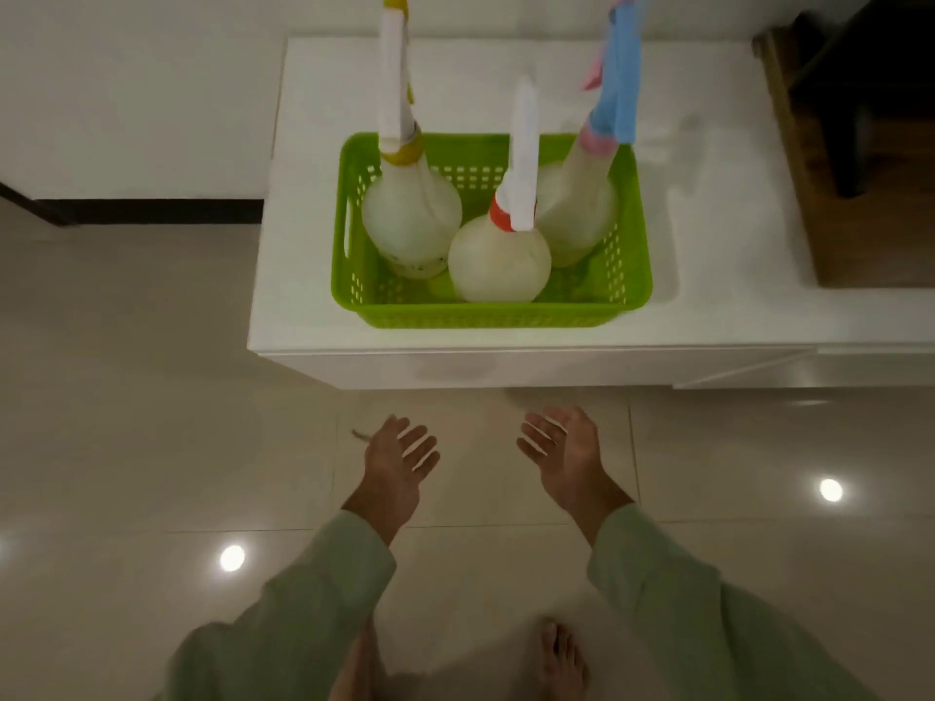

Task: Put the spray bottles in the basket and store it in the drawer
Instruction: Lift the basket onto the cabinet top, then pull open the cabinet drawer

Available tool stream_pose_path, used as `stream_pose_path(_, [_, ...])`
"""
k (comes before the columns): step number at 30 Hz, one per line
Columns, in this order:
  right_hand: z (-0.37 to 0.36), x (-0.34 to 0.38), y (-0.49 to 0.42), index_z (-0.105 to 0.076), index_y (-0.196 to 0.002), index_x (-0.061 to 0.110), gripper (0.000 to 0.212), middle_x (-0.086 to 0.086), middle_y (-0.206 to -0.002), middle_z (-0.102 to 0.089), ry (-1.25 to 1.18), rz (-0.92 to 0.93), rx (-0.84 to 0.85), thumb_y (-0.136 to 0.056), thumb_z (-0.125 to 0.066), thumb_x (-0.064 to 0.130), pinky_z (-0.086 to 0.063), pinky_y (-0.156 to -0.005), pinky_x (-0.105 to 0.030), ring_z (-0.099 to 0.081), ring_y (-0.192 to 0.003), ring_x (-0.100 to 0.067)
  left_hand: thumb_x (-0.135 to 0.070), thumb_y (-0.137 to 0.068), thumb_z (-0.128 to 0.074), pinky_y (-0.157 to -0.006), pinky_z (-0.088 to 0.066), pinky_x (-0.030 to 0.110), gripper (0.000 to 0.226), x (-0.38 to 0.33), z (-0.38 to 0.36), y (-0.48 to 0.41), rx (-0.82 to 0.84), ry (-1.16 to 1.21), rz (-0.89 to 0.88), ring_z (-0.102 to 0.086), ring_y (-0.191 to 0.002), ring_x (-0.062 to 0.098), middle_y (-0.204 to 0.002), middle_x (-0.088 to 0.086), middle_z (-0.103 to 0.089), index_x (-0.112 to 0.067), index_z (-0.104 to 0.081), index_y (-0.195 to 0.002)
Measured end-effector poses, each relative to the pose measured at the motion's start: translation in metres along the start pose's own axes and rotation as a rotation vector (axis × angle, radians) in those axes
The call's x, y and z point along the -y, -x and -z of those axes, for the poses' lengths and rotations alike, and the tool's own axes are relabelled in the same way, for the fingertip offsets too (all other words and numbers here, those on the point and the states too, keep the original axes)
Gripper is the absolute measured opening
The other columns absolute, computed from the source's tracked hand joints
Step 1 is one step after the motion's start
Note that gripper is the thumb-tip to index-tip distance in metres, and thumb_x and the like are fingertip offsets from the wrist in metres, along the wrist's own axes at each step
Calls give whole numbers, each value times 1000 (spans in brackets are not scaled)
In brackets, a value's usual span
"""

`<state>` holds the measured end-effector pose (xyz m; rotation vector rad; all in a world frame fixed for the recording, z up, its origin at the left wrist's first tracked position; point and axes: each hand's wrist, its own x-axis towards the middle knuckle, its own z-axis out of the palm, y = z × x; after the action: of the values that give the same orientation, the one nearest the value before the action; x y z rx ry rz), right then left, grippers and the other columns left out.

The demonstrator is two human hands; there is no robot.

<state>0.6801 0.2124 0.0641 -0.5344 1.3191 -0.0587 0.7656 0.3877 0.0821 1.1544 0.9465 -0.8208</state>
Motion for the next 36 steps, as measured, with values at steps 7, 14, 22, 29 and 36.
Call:
stream_pose_path(7, [-17,-23,-110,-23,-158,10,75,-19,-158,-38,-306,-69,87,-103,-31,60,-31,-120,-52,-41,-144,-35,-43,-102,-29,-112,-35,53,57,23,-27,-116,47,281,56,-42,-135,38,-153,14,-37,-12,-29,-150])
stream_pose_path(14, [-13,-35,-163,-48,-139,10,88,-16,-126,-61,-487,2,227,-90,-31,81,-43,-106,-57,-59,-116,-35,-53,-96,-29,-113,-32,59,62,31,-38,-163,209,597,11,-51,-125,37,-140,17,-50,-11,-44,-139])
stream_pose_path(22, [11,-53,-102,-35,-150,7,73,-25,-147,-48,-293,-46,125,-101,-38,61,-41,-113,-56,-49,-137,-43,-39,-99,-35,-112,-36,54,51,50,-13,-108,101,335,16,-50,-125,34,-131,12,-53,-12,-43,-141])
stream_pose_path(29, [46,-72,50,-71,-109,12,18,-3,-112,-69,979,1482,-46,-97,-60,19,-49,-96,-25,-62,-109,-17,-19,-92,-54,-82,-51,19,25,85,36,47,-60,-1021,-1235,-58,-108,5,-118,-11,-59,-26,-61,-115])
stream_pose_path(36, [38,-33,95,-47,-147,20,58,-8,-142,-54,1801,1412,-163,-92,-65,19,-22,-120,-53,-45,-140,-29,-21,-91,-59,-117,-24,47,61,55,20,93,-128,-1637,-1302,-26,-147,27,-154,7,-37,-21,-36,-147])
